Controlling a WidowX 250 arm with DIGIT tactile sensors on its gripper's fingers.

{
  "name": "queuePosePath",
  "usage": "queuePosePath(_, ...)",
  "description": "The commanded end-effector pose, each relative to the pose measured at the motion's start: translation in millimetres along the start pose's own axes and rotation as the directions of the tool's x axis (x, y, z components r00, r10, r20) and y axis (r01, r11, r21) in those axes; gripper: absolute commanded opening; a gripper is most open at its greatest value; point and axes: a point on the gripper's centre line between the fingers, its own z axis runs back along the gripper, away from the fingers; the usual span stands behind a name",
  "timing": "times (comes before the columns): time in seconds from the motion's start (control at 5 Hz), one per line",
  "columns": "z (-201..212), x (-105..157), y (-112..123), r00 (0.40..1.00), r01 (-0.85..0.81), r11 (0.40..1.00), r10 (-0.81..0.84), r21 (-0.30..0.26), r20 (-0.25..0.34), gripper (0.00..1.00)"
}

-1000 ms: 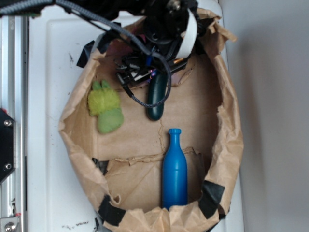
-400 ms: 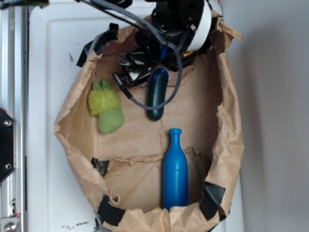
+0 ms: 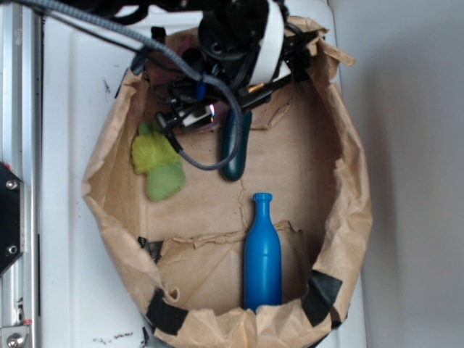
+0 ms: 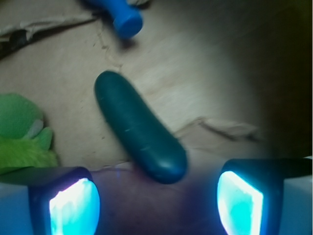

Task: Grab the plastic pickle.

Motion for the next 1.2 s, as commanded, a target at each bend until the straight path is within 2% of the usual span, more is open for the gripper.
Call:
queuePosePath(0.0, 12, 31, 15, 1.000, 0.014, 0.999, -0.013, 0.050, -0.020, 1.00)
queuePosePath(0.4, 5, 53, 10, 0.999, 0.015, 0.998, -0.012, 0.057, -0.049, 1.00)
queuePosePath(1.0, -15, 67, -1, 0.996, 0.043, 0.997, -0.037, 0.070, -0.076, 1.00)
